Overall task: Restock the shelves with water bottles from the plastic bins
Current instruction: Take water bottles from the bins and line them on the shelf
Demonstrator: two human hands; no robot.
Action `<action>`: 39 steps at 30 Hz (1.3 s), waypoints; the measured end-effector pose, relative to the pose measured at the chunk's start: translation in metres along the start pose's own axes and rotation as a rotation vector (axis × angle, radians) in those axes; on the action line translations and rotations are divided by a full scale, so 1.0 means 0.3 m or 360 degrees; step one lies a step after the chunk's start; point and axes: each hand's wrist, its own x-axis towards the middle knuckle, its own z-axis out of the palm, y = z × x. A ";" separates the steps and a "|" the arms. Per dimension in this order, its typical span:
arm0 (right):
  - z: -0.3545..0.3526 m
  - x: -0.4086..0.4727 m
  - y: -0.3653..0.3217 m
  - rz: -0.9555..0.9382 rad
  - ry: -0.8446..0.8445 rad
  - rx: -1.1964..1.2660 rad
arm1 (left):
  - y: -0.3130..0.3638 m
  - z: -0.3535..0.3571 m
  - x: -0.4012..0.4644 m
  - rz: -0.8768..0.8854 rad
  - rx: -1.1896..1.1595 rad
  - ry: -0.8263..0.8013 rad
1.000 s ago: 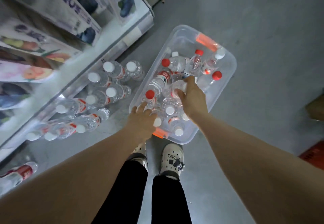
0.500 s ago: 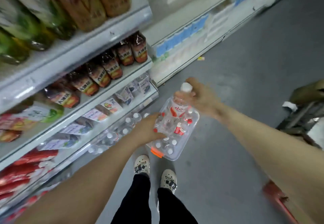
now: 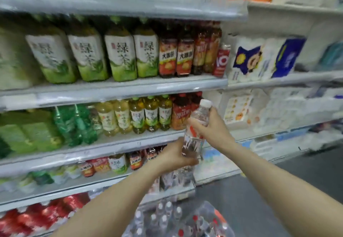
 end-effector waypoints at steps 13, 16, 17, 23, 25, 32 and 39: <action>-0.151 0.367 -0.972 -0.0817 -0.0139 -0.0265 | 0.251 -1.049 -0.322 -0.0009 0.0892 0.0672; -0.123 0.468 -1.182 -0.0905 -0.0052 -0.0070 | 0.286 -1.287 -0.400 -0.0027 0.1026 0.0972; -0.103 0.502 -1.245 -0.0925 -0.0063 -0.0032 | 0.287 -1.355 -0.419 -0.0030 0.1064 0.1062; 0.088 0.695 -1.574 -0.1010 0.0054 0.0143 | 0.207 -1.707 -0.443 -0.0135 0.1220 0.1440; 0.174 0.757 -1.646 -0.1022 0.0127 0.0125 | 0.157 -1.812 -0.416 -0.0200 0.1253 0.1467; 0.480 0.975 -1.772 -0.0915 0.0172 0.0016 | 0.018 -2.056 -0.251 -0.0390 0.1224 0.1315; 0.679 1.135 -1.808 -0.0921 0.0254 -0.0125 | -0.060 -2.187 -0.095 -0.0407 0.1053 0.1221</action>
